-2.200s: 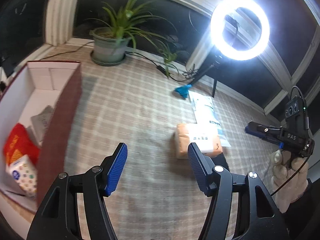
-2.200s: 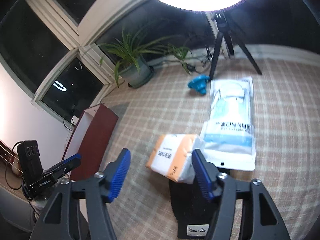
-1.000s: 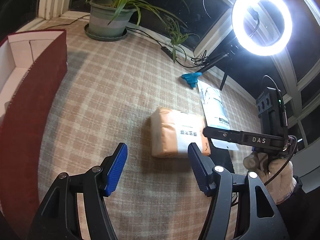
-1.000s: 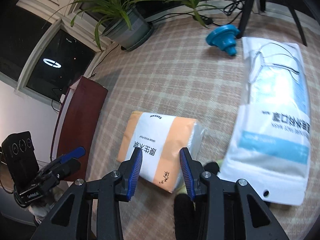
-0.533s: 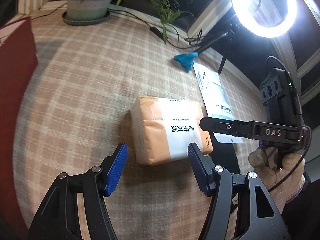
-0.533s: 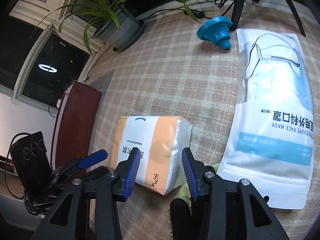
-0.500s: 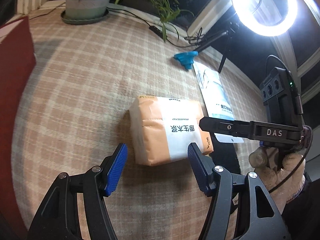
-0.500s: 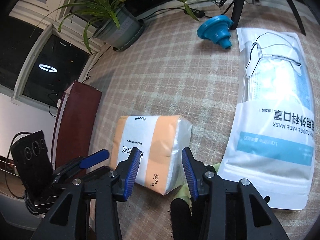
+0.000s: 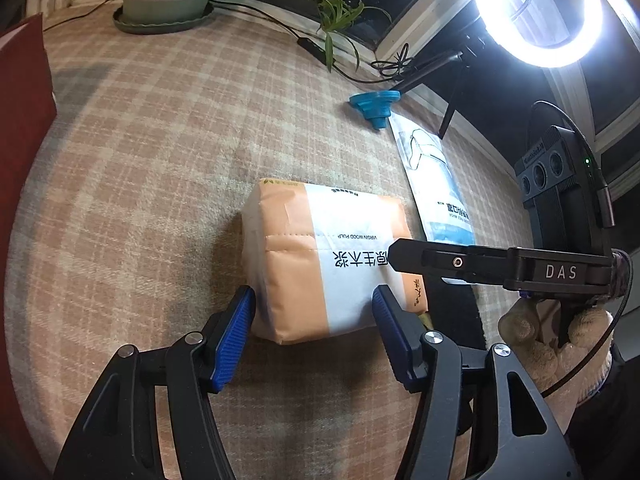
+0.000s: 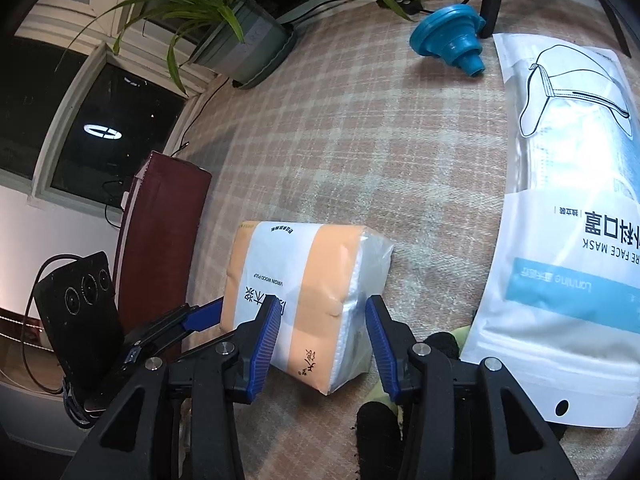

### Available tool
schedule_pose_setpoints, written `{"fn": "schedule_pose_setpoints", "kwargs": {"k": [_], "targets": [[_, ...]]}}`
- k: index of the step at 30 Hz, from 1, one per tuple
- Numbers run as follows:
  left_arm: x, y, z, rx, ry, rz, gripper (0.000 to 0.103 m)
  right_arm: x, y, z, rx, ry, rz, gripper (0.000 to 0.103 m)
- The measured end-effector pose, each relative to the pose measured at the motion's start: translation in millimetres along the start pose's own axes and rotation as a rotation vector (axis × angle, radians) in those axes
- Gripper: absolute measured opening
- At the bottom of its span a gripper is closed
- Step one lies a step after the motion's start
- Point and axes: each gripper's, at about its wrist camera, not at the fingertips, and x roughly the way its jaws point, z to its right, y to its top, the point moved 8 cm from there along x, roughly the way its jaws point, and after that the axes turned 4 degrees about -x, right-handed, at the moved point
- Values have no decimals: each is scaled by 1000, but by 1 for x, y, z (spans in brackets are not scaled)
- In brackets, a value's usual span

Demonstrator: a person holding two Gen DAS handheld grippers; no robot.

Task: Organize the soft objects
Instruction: 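Close the right tool on the orange-and-white tissue pack and lift it, then carry the tissue pack with the right tool over the box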

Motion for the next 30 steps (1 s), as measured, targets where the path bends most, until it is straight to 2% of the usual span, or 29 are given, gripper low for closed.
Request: {"fn": "schedule_pose_setpoints", "kwargs": {"k": [16,22,30], "targets": [[-22,-5,13,38,23,41,57,-3,-4,-22,-43,-16,4,42],[-56,-6,18,55,22,105,57,-16,-3,-51,-100,-25,36,42],[-117,-1,5,45,40,217,57,-29,3,-121,-216,-11,82,42]]}}
